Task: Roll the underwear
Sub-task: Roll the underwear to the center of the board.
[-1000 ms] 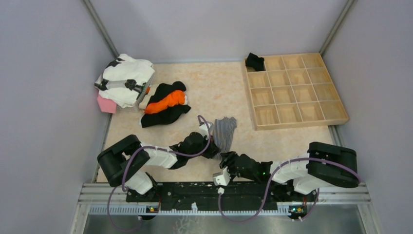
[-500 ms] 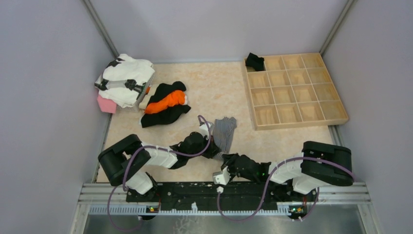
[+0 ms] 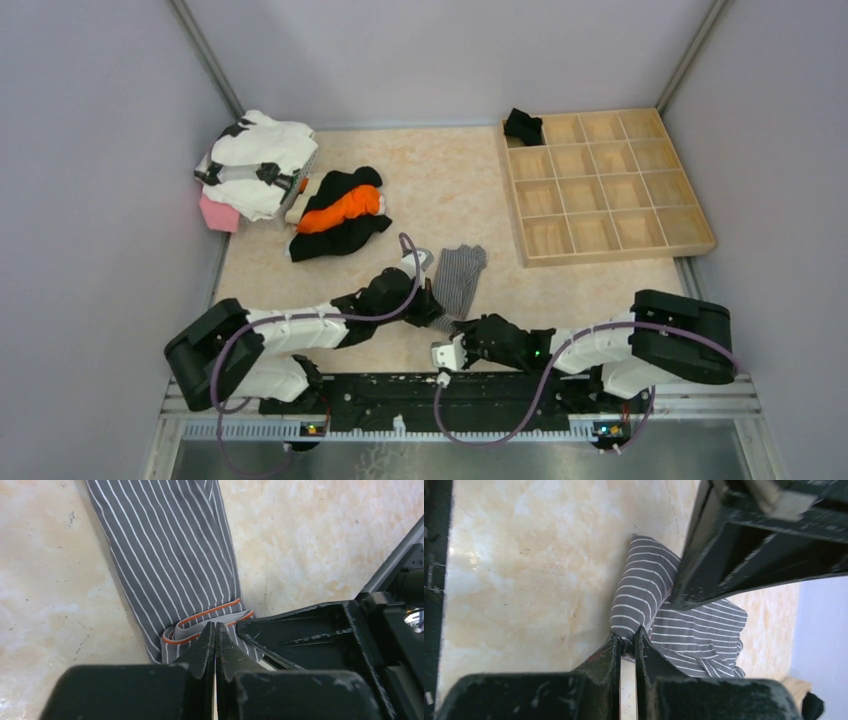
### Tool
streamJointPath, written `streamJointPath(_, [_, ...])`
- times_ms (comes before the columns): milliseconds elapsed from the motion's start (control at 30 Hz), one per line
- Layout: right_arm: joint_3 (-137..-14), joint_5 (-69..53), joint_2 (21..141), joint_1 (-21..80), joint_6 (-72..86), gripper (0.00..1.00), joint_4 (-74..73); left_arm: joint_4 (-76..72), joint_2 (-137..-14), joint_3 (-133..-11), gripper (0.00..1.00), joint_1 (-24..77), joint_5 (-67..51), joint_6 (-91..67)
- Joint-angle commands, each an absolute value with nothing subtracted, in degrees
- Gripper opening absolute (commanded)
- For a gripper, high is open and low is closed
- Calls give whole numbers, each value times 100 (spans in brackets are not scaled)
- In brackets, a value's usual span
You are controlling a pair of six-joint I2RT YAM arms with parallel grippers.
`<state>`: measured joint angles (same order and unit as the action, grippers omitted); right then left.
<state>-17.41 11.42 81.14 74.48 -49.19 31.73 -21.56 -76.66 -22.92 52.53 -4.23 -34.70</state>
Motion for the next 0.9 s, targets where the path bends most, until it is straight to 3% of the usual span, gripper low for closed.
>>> streamJointPath(0, [-1841, 813, 7699, 7471, -4172, 0, 2900, -1135, -6934, -2664, 0, 5273, -178, -3285])
streamJointPath(867, [-1235, 323, 7026, 7471, -796, 0, 3954, -1367, -6691, -1802, 0, 5273, -890, -3084])
